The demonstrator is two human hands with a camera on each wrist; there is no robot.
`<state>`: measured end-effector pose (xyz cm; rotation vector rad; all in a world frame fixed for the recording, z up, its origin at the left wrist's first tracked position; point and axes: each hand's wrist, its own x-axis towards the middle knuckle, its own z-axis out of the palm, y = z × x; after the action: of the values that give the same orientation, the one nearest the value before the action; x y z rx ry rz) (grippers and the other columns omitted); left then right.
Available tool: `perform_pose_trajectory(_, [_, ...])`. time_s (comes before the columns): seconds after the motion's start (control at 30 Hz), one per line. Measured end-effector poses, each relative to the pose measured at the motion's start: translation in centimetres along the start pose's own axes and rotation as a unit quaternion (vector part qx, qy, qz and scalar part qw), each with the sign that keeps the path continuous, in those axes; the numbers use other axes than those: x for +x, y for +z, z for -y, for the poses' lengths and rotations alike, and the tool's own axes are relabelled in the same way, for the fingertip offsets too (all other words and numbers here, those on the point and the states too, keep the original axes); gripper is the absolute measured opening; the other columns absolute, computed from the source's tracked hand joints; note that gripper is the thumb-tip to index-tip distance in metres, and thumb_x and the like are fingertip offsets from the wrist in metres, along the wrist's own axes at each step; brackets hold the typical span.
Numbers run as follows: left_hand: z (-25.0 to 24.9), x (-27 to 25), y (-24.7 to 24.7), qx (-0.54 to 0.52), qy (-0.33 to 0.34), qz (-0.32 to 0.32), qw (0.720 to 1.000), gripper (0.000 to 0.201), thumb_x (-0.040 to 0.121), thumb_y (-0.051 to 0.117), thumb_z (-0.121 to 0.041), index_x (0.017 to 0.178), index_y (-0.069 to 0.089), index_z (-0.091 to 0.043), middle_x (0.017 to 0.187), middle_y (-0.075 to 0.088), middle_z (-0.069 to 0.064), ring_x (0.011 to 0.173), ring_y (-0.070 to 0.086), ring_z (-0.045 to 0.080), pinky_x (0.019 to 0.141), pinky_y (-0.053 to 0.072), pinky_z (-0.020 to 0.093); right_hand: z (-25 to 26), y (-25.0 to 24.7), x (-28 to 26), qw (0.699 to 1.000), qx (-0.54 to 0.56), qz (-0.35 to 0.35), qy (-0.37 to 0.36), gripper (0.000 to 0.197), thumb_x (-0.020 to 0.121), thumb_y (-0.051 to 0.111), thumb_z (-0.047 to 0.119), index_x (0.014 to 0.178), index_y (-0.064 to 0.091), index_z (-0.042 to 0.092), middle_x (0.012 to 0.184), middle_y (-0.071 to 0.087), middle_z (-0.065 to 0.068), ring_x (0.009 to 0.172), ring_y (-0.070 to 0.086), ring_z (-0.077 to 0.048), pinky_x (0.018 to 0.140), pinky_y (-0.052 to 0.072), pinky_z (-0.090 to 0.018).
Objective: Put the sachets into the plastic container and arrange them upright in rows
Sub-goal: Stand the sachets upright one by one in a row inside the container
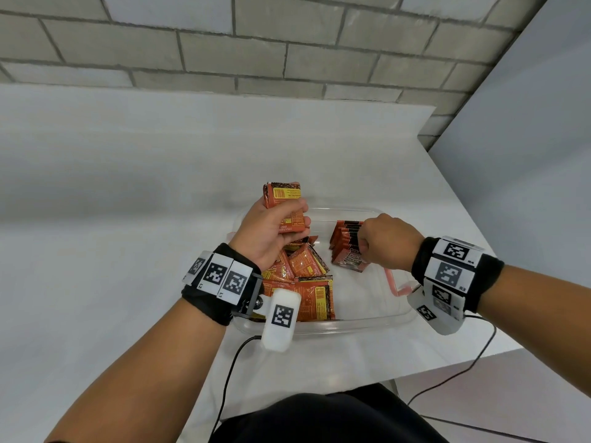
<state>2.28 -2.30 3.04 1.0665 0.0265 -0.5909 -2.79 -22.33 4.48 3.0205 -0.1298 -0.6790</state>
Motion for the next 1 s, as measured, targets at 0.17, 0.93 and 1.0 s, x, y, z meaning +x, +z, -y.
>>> perform_pose_trajectory(0.17, [-0.1,-0.1,0.1,-0.002,-0.001,-0.003,1.000,0.007,0.089,0.060,-0.010,0.096,0.059,-0.010,0.087,0.063,0.008,0.074,0.064,0.020,0.069,0.057,0.032,-0.2,-0.1,0.0,1.000,0.010,-0.002,-0.011,0.006,0.082,0.063,0.015,0.076,0.060,0.016,0.085,0.063,-0.006,0.077,0.061,-0.025,0.055,0.041,-0.027])
perform_pose_trajectory(0.93, [0.3,0.1,0.5,-0.050,-0.051,-0.002,0.997,0.009,0.093,0.049,-0.010,0.098,0.054,-0.004,0.089,0.063,0.015,0.076,0.066,0.026,0.069,0.058,0.036,-2.4,-0.7,-0.7,0.998,0.061,-0.024,-0.004,0.018,0.078,0.074,0.031,0.084,0.063,0.018,0.081,0.063,0.003,0.072,0.059,-0.018,0.056,0.041,-0.025])
perform_pose_trajectory(1.0, [0.3,0.0,0.6,-0.054,-0.058,0.018,0.997,0.010,0.093,0.048,-0.006,0.102,0.054,-0.005,0.091,0.065,0.016,0.080,0.068,0.028,0.077,0.057,0.042,-2.4,-1.8,-1.3,0.986,0.154,-0.066,-0.013,0.018,0.081,0.071,0.035,0.087,0.064,0.019,0.081,0.063,0.004,0.070,0.060,-0.015,0.058,0.043,-0.023])
